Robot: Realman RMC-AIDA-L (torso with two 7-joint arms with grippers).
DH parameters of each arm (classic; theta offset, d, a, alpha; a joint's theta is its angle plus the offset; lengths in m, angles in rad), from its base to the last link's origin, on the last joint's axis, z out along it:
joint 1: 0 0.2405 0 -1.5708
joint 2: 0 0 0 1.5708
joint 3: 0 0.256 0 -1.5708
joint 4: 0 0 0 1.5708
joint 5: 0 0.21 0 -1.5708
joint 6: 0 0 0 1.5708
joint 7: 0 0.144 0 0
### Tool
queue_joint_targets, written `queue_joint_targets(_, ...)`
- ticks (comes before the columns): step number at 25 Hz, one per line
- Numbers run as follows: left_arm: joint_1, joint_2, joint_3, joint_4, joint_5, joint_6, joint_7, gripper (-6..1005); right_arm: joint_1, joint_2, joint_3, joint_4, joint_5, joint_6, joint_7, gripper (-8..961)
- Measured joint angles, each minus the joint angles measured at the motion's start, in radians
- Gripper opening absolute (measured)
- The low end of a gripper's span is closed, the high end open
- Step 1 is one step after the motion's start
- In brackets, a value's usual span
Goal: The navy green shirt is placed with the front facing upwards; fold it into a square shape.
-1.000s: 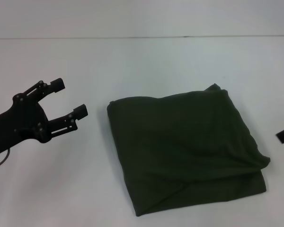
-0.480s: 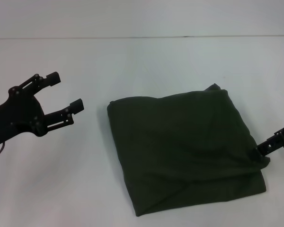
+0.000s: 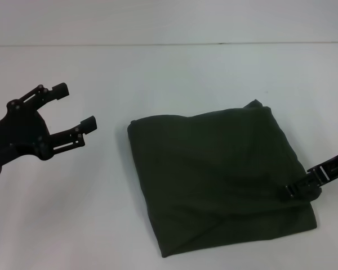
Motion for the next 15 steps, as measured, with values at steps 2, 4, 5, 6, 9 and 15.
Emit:
queue_joint_targets(2,0.000,0.000,0.000,0.004,0.000,0.000,-0.002,934,-0.006,0.002,0.002,0.001,0.000,0.012,0.000,918)
queue_joint_targets(4,0.000,0.000,0.000,0.004,0.000,0.000,-0.002,934,-0.013,0.002,0.008,0.001,0.004,0.023,0.003,912)
queue_joint_targets(5,0.000,0.000,0.000,0.005,0.000,0.000,-0.003,934,-0.017,0.002,0.010,0.003,0.009,0.028,0.004,909)
queue_joint_targets(6,0.000,0.000,0.000,0.005,0.000,0.000,-0.003,934,-0.022,0.001,0.010,0.004,0.017,0.031,0.004,905)
queue_joint_targets(9,0.001,0.000,0.000,0.005,0.000,0.000,-0.003,934,-0.036,-0.002,0.011,0.005,0.051,0.023,-0.003,895)
queue_joint_targets(15,-0.003,0.000,0.000,0.006,0.000,0.000,-0.005,934,-0.057,-0.009,0.011,0.005,0.083,0.007,-0.006,710)
